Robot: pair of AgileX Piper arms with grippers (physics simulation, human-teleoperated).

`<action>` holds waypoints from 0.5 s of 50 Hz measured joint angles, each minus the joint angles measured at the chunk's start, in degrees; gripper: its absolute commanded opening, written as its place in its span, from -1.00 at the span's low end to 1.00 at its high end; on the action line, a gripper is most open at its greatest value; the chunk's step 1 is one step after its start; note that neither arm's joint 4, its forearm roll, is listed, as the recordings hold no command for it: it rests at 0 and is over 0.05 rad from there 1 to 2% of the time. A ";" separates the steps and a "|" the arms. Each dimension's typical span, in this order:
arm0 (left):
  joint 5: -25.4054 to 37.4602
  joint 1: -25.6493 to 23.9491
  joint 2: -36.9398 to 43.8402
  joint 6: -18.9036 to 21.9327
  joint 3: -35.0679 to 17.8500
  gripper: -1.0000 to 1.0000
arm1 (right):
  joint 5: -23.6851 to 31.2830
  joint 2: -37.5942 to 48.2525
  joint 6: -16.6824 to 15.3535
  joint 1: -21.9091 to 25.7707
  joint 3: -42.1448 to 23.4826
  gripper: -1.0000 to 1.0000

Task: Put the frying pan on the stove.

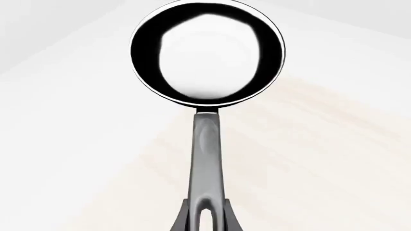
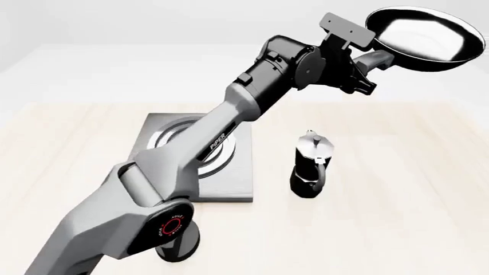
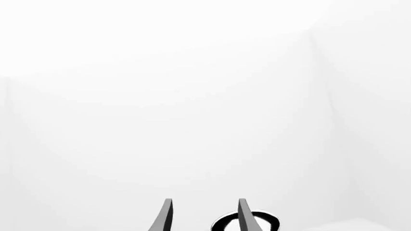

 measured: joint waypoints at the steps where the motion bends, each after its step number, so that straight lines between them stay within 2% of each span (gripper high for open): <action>1: 0.08 0.14 0.13 0.00 -0.25 -1.00 | -0.04 0.00 0.01 -0.02 0.06 1.00; 14: 0.00 2.02 0.99 0.12 -2.06 -1.00 | -0.53 0.00 0.02 -0.07 0.83 1.00; 15: -1.04 2.15 0.01 0.12 -0.06 -1.00 | -0.57 0.00 0.02 -0.08 0.88 1.00; 21: -12.42 2.70 -15.81 0.04 26.48 -1.00 | -0.69 0.00 0.02 -0.10 1.08 1.00; 25: -17.65 3.09 -23.75 -0.05 39.10 -1.00 | -0.71 0.00 0.02 -0.10 1.14 1.00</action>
